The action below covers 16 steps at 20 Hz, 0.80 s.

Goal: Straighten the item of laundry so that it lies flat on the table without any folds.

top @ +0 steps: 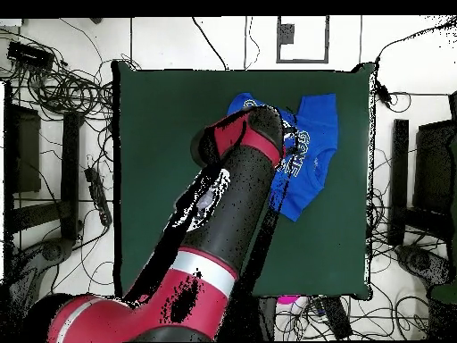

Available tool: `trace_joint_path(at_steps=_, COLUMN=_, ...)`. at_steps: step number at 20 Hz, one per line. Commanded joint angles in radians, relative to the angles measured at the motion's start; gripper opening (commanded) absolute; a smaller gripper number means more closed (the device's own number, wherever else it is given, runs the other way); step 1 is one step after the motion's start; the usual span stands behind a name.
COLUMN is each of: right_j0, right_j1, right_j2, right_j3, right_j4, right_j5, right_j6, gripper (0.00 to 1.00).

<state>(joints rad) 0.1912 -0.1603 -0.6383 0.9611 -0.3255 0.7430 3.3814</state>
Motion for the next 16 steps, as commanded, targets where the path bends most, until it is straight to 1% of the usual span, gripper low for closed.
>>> trace_joint_path(at_steps=1, right_j0=-0.056, right_j1=-0.076, right_j2=0.280, right_j3=0.140, right_j4=0.118, right_j5=0.095, right_j6=-0.229, gripper=1.00)
trace_joint_path(at_steps=5, right_j0=-0.130, right_j1=-0.111, right_j2=0.399, right_j3=0.244, right_j4=0.165, right_j5=0.069, right_j6=-0.279, gripper=1.00)
trace_joint_path(at_steps=7, right_j0=-0.155, right_j1=-0.114, right_j2=0.431, right_j3=0.275, right_j4=0.161, right_j5=0.045, right_j6=-0.292, gripper=1.00)
trace_joint_path(at_steps=12, right_j0=-0.184, right_j1=-0.117, right_j2=0.462, right_j3=0.310, right_j4=0.117, right_j5=0.023, right_j6=-0.286, gripper=1.00)
trace_joint_path(at_steps=16, right_j0=-0.195, right_j1=-0.113, right_j2=0.471, right_j3=0.328, right_j4=0.081, right_j5=-0.025, right_j6=-0.248, gripper=1.00)
